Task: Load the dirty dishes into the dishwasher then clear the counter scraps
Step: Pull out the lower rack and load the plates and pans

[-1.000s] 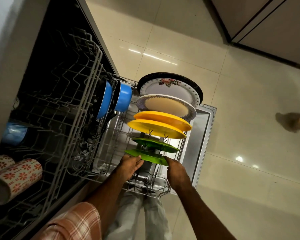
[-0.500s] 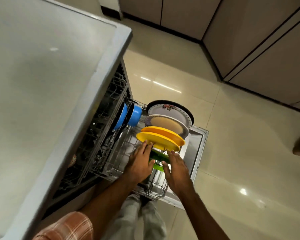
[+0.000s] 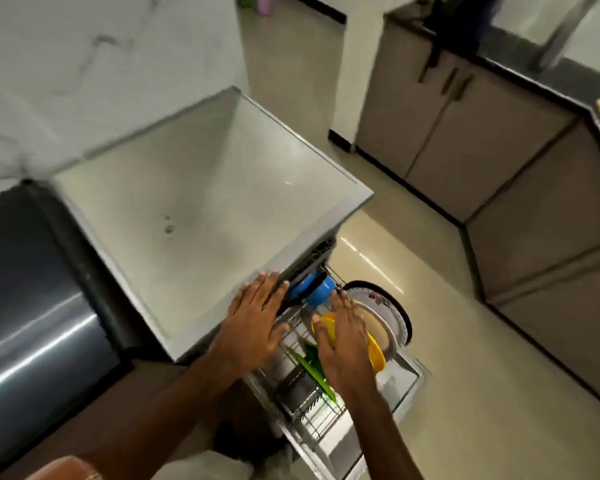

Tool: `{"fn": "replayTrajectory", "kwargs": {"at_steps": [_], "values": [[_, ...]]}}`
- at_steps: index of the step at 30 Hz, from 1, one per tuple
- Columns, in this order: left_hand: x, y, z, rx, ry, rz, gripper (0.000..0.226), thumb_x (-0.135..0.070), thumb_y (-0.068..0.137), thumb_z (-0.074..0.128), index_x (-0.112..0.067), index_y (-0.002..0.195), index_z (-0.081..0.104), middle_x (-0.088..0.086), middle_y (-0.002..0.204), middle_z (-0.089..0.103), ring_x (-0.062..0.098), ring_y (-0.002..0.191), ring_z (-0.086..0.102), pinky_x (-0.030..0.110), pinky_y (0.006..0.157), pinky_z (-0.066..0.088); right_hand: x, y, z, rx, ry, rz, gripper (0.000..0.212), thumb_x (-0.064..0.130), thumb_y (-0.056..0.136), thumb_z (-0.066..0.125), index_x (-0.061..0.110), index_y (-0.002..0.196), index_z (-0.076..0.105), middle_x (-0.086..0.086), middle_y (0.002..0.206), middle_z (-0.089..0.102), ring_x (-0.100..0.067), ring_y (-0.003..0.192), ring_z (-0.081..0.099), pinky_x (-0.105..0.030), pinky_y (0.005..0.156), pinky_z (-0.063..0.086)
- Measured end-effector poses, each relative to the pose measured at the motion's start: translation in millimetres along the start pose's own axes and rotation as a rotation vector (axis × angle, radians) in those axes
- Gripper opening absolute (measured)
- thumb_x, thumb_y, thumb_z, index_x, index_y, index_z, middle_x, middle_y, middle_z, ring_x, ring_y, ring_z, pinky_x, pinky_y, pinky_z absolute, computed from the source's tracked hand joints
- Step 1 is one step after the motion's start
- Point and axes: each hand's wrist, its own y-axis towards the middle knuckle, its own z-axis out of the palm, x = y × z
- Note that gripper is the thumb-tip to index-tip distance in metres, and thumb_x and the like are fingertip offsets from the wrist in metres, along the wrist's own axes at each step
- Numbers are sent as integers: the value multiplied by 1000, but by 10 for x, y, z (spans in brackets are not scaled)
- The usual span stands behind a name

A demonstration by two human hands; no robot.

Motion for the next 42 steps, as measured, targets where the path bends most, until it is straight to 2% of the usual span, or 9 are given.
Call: {"fn": "replayTrajectory", "kwargs": {"at_steps": [5,8,12,15,25,31,34,37,42], "values": [[642,-675,-492,-127,-78,-247,76,-47,99,50,-24,162,14,-2,170,-3,19,157,-5,46,127,9,836,52,211,160,-33,-208,67,50,107,43,34,165,12,10,172,7,-15,159,0,-38,127,2],[1033,-1276,-683,-206,-116,-434,77,-46,99,54,-26,162,14,-4,170,-2,16,156,-6,42,126,2,1278,17,550,254,-43,-349,67,43,106,50,31,164,18,6,172,15,-16,159,8,-43,130,12],[1500,-2231,-832,-268,-115,-636,77,-44,94,58,-21,159,26,2,169,13,20,156,7,47,126,14,1826,-195,1173,352,-88,-527,66,37,104,55,22,162,27,-3,169,27,-22,157,23,-39,129,18],[1745,-3058,-889,-307,-151,-796,77,-43,94,61,-20,159,27,3,169,12,21,156,6,44,126,10,2269,-577,1644,439,-102,-641,67,43,101,52,19,160,32,-4,166,33,-21,155,29,-40,127,23],[2276,-5149,-815,-318,-278,-1163,75,-49,98,55,-24,160,22,0,170,4,20,156,1,41,124,9,3234,-1683,2943,743,-167,-794,69,38,103,58,26,163,26,7,169,25,-10,156,20,-34,128,20],[2626,-5773,-868,-363,-481,-1330,73,-47,97,59,-25,159,27,1,168,13,23,154,15,40,124,21,3732,-2189,3602,931,-308,-906,68,42,104,55,33,163,24,9,170,21,-8,157,16,-29,127,17],[2866,-5930,-876,-471,-610,-1384,69,-42,97,63,-22,156,35,4,164,26,20,151,24,33,123,23,3980,-2338,3872,1025,-398,-987,65,40,104,55,35,162,26,10,170,21,-7,157,17,-33,128,20],[3145,-6017,-871,-616,-762,-1478,63,-42,94,67,-22,150,45,3,149,48,17,136,49,31,113,39,4249,-2411,4159,1099,-543,-1088,66,40,105,53,32,163,24,7,171,19,-10,158,15,-34,128,20],[3739,-6170,-860,-1181,-1369,-1573,66,-34,91,74,-10,147,46,10,136,60,20,115,64,36,104,50,4647,-2454,4725,1089,-932,-1284,78,42,103,53,24,166,10,-7,174,3,-28,160,8,-45,128,16]]}}
